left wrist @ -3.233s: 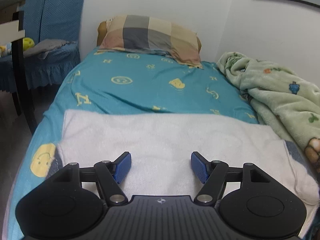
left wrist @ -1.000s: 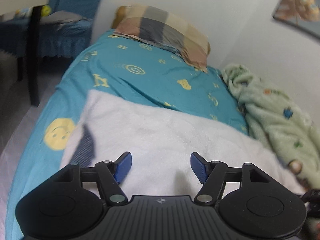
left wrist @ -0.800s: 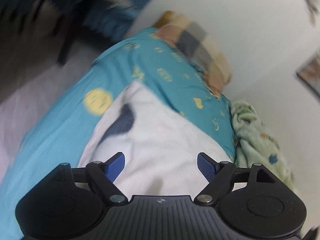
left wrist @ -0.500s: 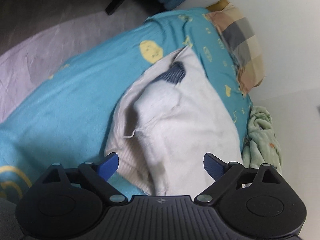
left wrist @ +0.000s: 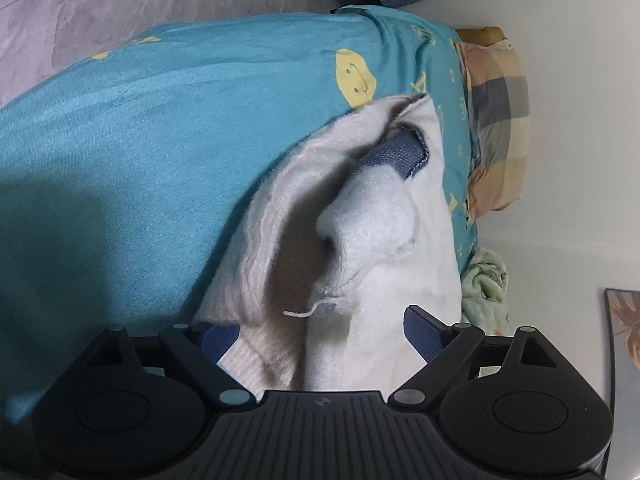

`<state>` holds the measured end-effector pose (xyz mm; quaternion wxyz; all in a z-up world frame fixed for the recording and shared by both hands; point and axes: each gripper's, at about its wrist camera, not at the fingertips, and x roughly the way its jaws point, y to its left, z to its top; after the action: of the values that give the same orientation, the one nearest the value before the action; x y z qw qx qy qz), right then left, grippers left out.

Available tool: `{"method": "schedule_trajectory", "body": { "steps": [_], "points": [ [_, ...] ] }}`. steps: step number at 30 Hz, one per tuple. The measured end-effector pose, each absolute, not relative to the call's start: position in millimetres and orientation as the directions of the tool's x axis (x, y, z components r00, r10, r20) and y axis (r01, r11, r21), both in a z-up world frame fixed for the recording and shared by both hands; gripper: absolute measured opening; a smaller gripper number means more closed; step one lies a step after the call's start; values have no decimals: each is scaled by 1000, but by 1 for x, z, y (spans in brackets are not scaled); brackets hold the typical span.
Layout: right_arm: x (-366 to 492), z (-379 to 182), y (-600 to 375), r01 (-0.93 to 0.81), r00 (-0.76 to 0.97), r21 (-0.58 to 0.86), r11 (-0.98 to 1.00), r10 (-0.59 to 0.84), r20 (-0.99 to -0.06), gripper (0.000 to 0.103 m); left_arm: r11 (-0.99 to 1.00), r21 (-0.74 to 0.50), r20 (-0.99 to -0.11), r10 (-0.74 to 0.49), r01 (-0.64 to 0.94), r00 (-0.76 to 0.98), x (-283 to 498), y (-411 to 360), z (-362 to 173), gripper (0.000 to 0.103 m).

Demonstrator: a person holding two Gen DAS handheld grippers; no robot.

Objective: Fold clothes

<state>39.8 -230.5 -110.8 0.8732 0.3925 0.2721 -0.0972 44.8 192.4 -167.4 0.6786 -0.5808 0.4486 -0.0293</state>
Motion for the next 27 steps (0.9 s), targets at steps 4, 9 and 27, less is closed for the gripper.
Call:
{"method": "schedule_trajectory", "body": {
  "steps": [4, 9, 27],
  "points": [
    [37, -109, -238, 404, 810, 609, 683, 42, -585, 16, 366, -843, -538, -551, -394, 638, 36, 192, -147, 84],
    [42, -120, -231, 478, 701, 540, 693, 70, -710, 21, 522, -803, -547, -456, -287, 702, 27, 192, -102, 87],
    [148, -34, -137, -87, 693, 324, 942, 291, -660, 52, 708, -620, -737, -379, -338, 559, 78, 184, -136, 93]
  ]
}}
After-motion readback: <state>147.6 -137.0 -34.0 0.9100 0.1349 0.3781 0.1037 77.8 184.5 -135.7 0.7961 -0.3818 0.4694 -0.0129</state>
